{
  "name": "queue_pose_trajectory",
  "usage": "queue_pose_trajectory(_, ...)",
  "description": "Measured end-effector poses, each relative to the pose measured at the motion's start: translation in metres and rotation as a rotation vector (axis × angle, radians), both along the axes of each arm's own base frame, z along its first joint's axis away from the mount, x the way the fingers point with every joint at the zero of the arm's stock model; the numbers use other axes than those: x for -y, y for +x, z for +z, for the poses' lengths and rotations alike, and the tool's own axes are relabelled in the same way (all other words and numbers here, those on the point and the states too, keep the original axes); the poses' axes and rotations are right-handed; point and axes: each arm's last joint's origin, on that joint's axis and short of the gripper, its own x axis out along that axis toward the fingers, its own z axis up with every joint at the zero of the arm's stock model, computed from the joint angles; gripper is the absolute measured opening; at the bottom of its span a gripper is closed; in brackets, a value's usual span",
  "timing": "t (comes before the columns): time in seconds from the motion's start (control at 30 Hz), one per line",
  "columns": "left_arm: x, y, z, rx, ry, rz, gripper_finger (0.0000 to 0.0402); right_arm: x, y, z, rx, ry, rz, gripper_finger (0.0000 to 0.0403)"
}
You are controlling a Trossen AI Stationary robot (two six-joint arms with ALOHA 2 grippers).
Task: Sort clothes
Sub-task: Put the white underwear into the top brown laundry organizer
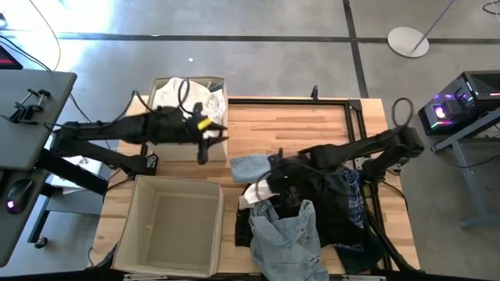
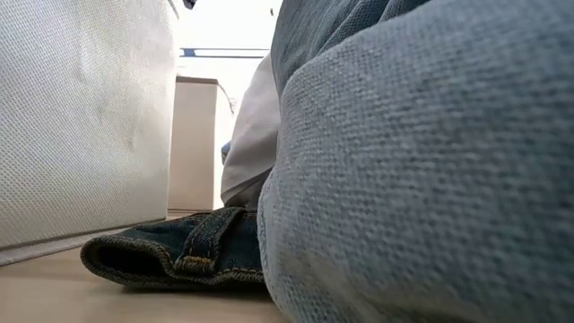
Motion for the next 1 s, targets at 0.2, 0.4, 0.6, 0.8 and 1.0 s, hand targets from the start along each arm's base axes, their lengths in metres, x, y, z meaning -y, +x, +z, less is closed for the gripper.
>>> queue_pose_trajectory(0.2, 0.016, 0.016, -0.029, 0.027, 0.023, -0.014, 0.0131, 0.004, 0.02, -0.008, -0.119, -0.03, -0.007, 0.0064)
queue_pose_trajectory(0.4, 0.028, 0.02, -0.054, 0.054, 0.053, 0.018, 0.0131, 0.017, 0.015, -0.004, -0.12, -0.027, -0.048, 0.001)
queue_pose_trajectory(0.6, 0.04, 0.021, -0.072, 0.165, 0.127, -0.036, 0.0131, 0.03, -0.01, 0.066, 0.249, -0.086, -0.093, 0.0005)
queue_pose_trajectory(0.8, 0.045, 0.02, -0.075, 0.348, 0.213, -0.105, 0.0131, 0.04, -0.039, 0.146, 0.79, -0.141, -0.226, 0.0002)
queue_pose_trajectory(1.0, 0.049, 0.025, -0.07, 0.473, 0.312, -0.227, 0.0145, 0.053, -0.047, 0.157, 0.842, -0.14, -0.277, 0.0001)
